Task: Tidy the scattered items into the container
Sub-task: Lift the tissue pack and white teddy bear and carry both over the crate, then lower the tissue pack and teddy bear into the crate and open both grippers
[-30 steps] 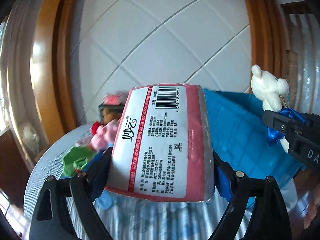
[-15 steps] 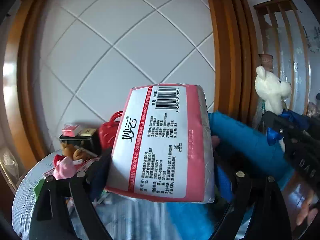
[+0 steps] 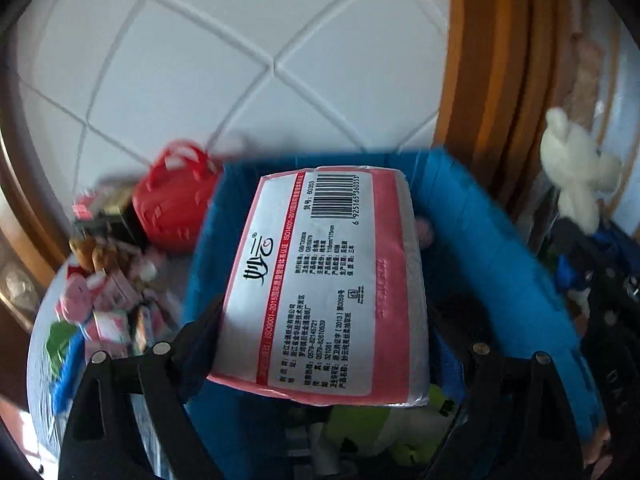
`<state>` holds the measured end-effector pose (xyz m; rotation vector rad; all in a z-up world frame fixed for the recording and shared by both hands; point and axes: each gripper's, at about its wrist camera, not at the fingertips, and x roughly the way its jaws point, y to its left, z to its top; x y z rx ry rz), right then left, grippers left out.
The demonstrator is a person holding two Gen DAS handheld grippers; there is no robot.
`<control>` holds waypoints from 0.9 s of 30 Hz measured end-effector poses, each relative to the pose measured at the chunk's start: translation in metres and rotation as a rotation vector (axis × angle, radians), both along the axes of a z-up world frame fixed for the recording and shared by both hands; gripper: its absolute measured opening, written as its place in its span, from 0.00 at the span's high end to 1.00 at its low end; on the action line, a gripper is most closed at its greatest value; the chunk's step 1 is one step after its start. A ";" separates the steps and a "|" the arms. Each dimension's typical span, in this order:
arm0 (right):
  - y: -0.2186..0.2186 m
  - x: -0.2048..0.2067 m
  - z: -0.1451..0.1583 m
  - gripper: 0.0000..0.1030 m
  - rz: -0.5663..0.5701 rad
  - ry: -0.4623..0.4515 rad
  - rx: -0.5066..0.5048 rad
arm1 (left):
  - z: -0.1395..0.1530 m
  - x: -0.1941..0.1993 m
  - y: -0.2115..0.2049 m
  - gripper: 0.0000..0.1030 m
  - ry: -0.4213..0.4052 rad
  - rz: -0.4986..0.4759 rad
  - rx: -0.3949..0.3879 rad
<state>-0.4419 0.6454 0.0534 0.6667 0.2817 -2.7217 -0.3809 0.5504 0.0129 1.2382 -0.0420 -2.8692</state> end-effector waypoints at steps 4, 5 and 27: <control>-0.015 -0.039 -0.042 0.65 0.000 -0.103 0.058 | -0.054 -0.044 0.011 0.13 -0.129 -0.004 -0.025; -0.018 -0.048 -0.054 0.65 -0.004 -0.130 0.070 | -0.068 -0.051 0.011 0.13 -0.160 -0.002 -0.014; -0.016 -0.105 -0.136 0.66 -0.025 -0.361 0.162 | -0.137 -0.060 0.048 0.11 -0.345 -0.053 -0.113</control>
